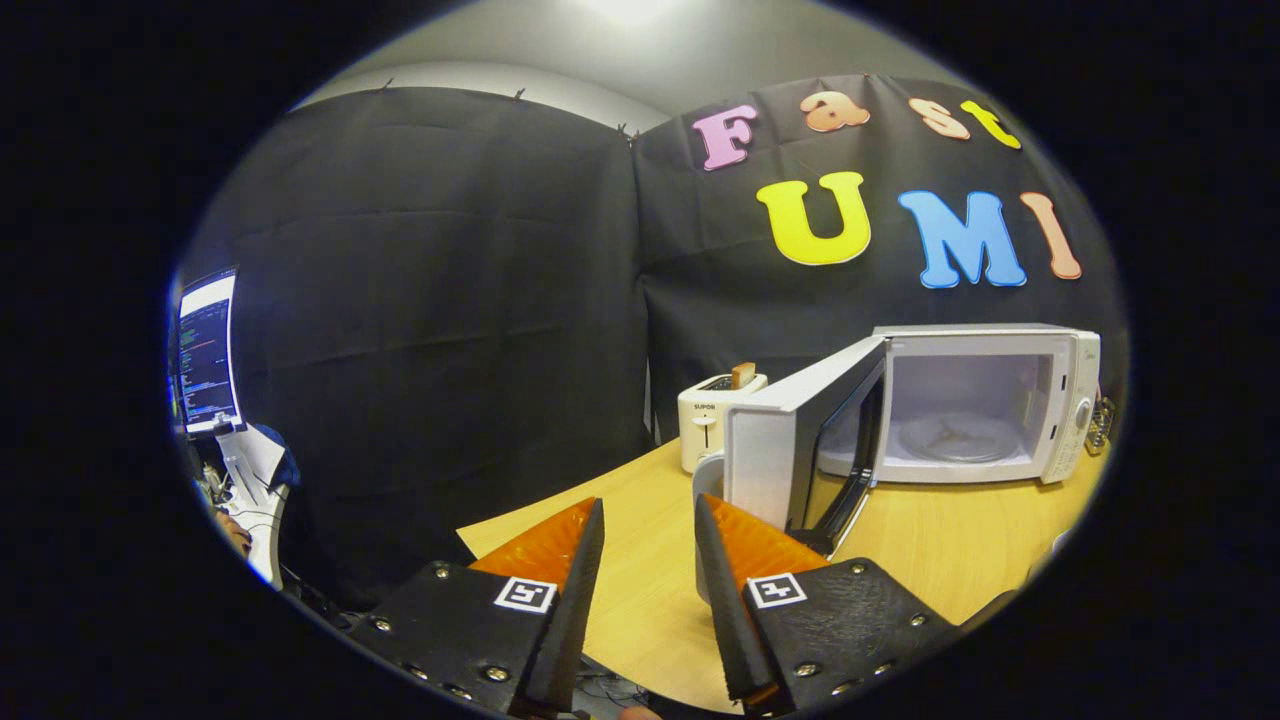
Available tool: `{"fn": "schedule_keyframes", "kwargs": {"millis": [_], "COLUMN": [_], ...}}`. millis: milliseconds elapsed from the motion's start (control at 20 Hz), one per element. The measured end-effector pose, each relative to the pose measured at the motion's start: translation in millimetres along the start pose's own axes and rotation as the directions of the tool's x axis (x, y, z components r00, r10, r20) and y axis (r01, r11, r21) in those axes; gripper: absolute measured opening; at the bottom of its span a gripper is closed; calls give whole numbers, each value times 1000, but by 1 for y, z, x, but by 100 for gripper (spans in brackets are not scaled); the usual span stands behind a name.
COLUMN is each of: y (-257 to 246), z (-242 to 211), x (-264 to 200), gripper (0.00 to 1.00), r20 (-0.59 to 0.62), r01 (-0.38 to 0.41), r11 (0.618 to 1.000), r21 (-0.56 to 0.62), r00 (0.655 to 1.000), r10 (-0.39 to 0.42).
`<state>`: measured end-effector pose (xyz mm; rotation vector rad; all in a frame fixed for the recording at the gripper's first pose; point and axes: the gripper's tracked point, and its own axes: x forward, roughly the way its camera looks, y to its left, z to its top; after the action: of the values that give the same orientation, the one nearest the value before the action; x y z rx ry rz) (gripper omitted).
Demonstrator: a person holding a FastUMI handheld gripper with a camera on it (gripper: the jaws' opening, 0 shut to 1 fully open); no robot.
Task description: Open the microwave, put the food inside, and close the microwave door.
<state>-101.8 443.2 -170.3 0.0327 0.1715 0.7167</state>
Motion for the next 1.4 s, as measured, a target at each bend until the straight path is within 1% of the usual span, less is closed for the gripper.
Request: {"fn": "schedule_keyframes", "kwargs": {"millis": [100,150,200,250,350,500,600,700,850,900,1000,1100,1250,1400], "y": [-7,-15,-30,-51,-96,-168,-214,-261,-326,-342,-366,-380,-387,-384], "z": [11,17,21,24,28,33,38,46,49,46,34,18,-10,-39], "x": [-17,-28,-37,-48,-67,-99,-128,-161,-210,-224,-247,-264,-271,-270], "gripper": [59,66,73,83,83,83,83,83,83,83,83,83,83,83], "r20": [16,29,33,38,52,61,69,94,113,105,73,40,-24,-92], "r01": [-17,-15,8,41,130,262,345,433,564,591,629,648,650,635], "r11": [1000,1000,999,998,990,964,938,901,826,806,775,757,753,765], "r21": [-7,-20,-37,-47,-50,-41,-30,-16,10,25,57,88,104,109], "r00": [1000,999,999,999,991,964,937,898,820,800,772,757,758,772], "r10": [17,15,-7,-39,-127,-259,-342,-430,-561,-590,-632,-653,-652,-628]}}
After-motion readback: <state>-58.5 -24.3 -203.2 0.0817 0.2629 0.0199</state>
